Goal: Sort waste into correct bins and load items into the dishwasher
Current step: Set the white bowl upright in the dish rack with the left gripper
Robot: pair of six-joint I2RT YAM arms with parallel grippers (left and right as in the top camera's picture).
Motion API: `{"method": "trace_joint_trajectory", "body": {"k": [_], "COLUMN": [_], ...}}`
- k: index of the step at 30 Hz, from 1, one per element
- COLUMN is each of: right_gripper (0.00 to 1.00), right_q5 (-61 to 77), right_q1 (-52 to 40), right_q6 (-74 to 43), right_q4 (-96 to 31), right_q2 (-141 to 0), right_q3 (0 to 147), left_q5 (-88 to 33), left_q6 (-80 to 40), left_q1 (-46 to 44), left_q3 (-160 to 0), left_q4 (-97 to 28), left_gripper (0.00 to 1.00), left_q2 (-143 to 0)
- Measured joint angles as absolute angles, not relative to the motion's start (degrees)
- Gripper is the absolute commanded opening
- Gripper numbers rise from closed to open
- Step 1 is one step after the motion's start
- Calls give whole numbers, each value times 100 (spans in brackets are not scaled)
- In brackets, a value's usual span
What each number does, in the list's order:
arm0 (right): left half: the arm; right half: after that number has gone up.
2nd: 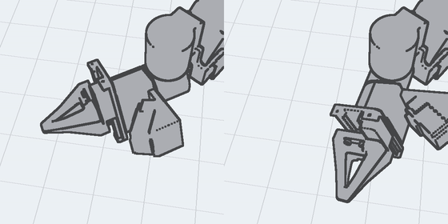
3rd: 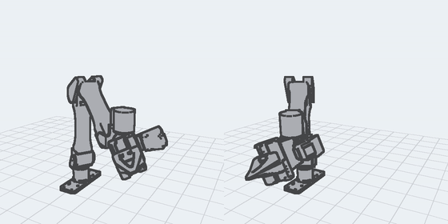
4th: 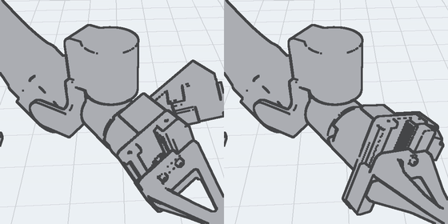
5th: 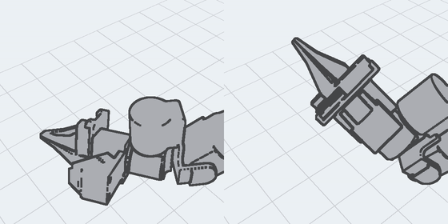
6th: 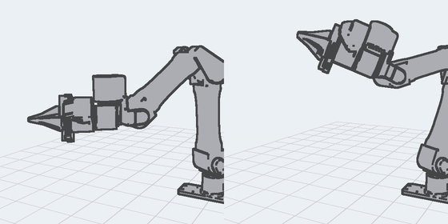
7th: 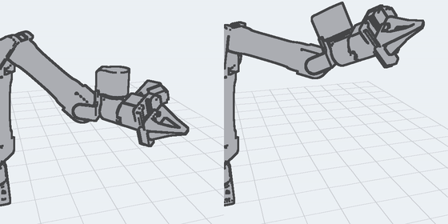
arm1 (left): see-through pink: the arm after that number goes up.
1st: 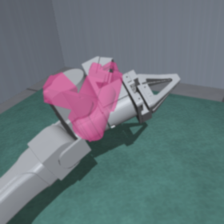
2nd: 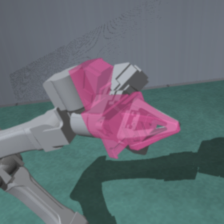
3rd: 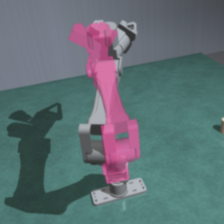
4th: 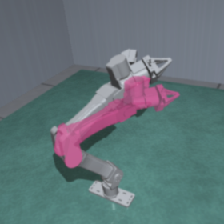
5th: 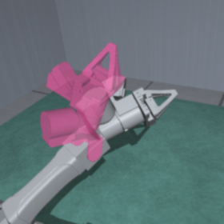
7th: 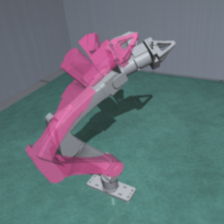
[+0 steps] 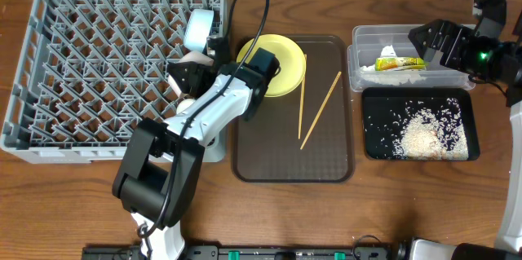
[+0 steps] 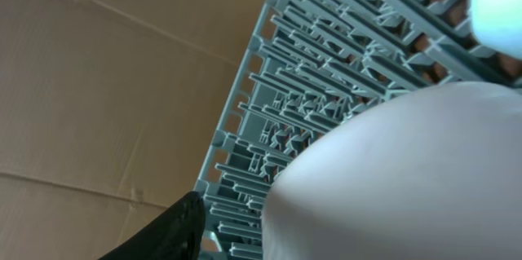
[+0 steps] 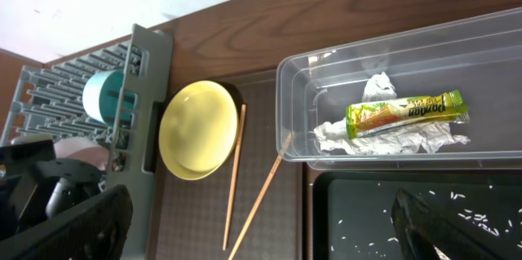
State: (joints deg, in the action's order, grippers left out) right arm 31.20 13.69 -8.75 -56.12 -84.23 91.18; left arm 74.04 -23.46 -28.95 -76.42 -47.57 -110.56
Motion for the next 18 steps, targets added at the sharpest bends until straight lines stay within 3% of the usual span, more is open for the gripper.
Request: {"method": "trace_joint_trajectory", "body": {"k": [6,18], "right_gripper": [99,99], "right_q5": [3120,3120], "right_q1": [1369,1369], "right_q6": [-873,-875], "right_q4": [-5612,-5612], "right_q2": [-8423,-8423], "right_q3": [9118,9118], "left_q5": [6208,2585], "left_q6": [-2189,-2053], "left_q1": [-2958,-2952], "left_q3": [-7804,-7922], "left_q4": [-4746,-4416], "left_gripper": [61,79], "left_q2": [-10818,-9725]}}
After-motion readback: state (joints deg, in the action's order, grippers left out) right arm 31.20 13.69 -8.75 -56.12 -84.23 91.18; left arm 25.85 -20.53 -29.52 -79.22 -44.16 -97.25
